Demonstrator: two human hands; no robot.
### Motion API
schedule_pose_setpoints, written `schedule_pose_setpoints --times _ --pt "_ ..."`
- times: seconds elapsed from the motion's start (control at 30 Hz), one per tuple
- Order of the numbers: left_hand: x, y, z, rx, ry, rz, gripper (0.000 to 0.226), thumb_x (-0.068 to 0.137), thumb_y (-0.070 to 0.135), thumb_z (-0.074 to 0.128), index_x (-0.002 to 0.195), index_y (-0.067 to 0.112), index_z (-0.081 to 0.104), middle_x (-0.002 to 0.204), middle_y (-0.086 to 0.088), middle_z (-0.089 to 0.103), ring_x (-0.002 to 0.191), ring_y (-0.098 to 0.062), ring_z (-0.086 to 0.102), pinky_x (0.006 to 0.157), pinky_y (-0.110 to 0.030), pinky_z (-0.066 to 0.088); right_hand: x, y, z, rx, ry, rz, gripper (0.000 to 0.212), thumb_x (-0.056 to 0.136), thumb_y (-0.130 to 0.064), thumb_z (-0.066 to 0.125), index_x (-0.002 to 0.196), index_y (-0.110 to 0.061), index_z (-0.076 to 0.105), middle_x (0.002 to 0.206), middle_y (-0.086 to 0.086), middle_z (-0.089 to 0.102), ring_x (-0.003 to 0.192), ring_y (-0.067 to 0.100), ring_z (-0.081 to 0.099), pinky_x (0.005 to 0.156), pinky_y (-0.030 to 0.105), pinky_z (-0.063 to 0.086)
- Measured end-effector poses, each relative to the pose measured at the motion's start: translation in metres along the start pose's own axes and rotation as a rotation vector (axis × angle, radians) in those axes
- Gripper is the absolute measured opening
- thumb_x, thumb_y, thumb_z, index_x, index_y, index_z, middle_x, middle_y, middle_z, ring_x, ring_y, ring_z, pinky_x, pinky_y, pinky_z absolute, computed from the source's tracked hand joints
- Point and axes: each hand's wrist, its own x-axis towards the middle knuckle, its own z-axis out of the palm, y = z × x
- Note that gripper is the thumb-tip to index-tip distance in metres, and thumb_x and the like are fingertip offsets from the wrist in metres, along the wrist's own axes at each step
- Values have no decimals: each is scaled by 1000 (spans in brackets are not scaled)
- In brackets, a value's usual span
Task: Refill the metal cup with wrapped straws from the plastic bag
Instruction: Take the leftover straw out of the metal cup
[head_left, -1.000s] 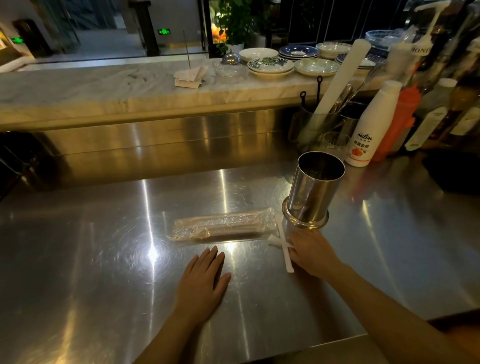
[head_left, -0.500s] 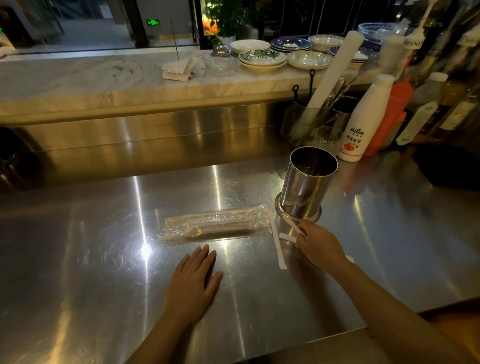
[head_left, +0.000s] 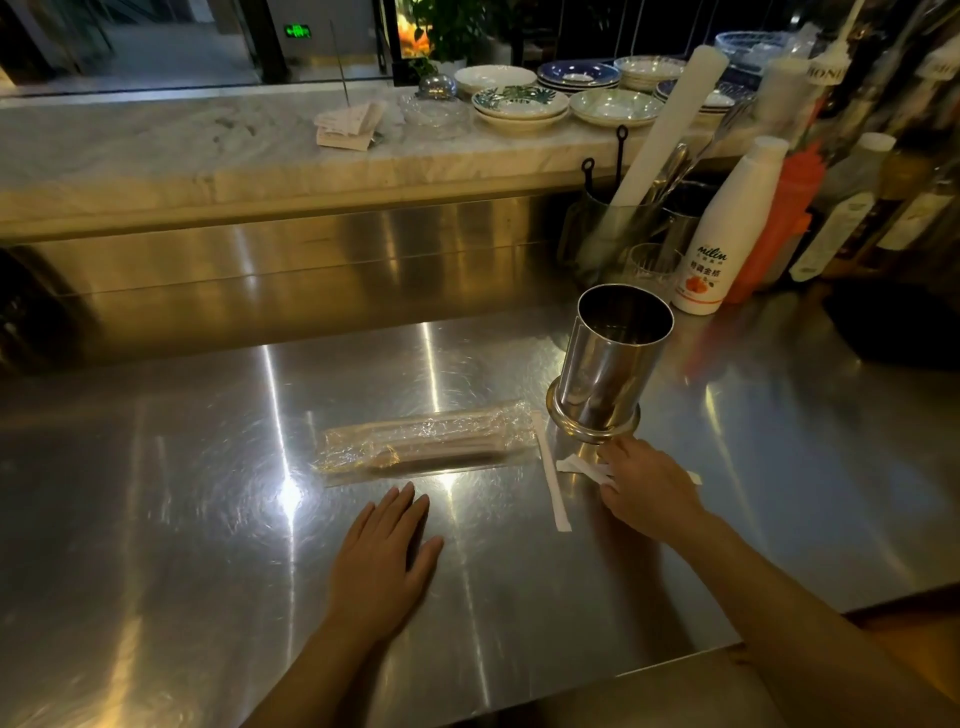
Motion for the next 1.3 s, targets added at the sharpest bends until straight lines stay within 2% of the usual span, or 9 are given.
schedule_pose_setpoints --times 0.2,0.4,0.53,0.67,0.87,1.03,1.17,1.23,1.3 --pt "6 19 6 27 -23 -47 56 93 48 30 141 19 29 153 -7 26 142 -21 16 115 -37 1 11 -11 -7 41 -227 68 41 85 -18 50 125 -19 39 111 6 60 90 25 61 78 35 50" --pt "8 24 7 13 2 -57 62 87 51 27 139 17 33 150 -10 31 141 -24 22 112 -34 0 13 -18 -8 35 -320 109 33 87 -20 51 118 -15 43 100 7 61 83 19 57 74 29 47" --pt "7 23 8 44 6 -48 62 88 50 25 140 16 33 150 -10 31 141 -24 21 114 -35 1 12 -15 -8 103 -370 111 27 86 -20 52 111 -12 48 85 -1 53 76 15 54 64 22 42" --pt "7 27 8 40 16 -44 60 89 47 28 138 13 36 148 -13 34 140 -27 24 113 -39 3 16 -20 -26 359 -335 109 14 85 -18 57 98 -18 50 73 -3 55 54 10 56 40 12 42" --pt "5 26 9 55 20 -39 60 89 46 27 139 13 36 148 -14 34 140 -28 25 114 -41 5 29 -48 -97 600 -91 1 13 88 -12 52 93 -14 41 75 12 58 51 19 60 36 16 46" --pt "4 28 10 89 6 -51 60 91 49 24 141 17 32 150 -10 31 141 -25 22 115 -41 4 34 -55 -160 706 407 -100 27 91 -14 48 115 -9 37 78 -8 48 62 8 59 44 15 50" --pt "4 25 12 117 -17 -56 57 94 49 24 143 19 26 153 -7 25 142 -23 16 116 -39 2 50 -46 -185 682 765 -76 31 92 -16 47 117 0 35 89 -4 52 62 -1 55 50 4 47" --pt "5 28 10 103 3 -55 55 93 46 30 138 15 38 147 -11 36 138 -27 28 114 -45 10 62 -39 -185 651 817 -19 34 93 -18 46 120 0 34 99 8 55 68 -1 57 53 7 46" --pt "5 28 10 107 8 -53 57 90 46 30 136 14 41 145 -12 39 137 -28 31 113 -46 11 73 -32 -177 601 756 44 35 94 -20 44 122 -2 33 105 18 59 80 12 60 60 22 49"
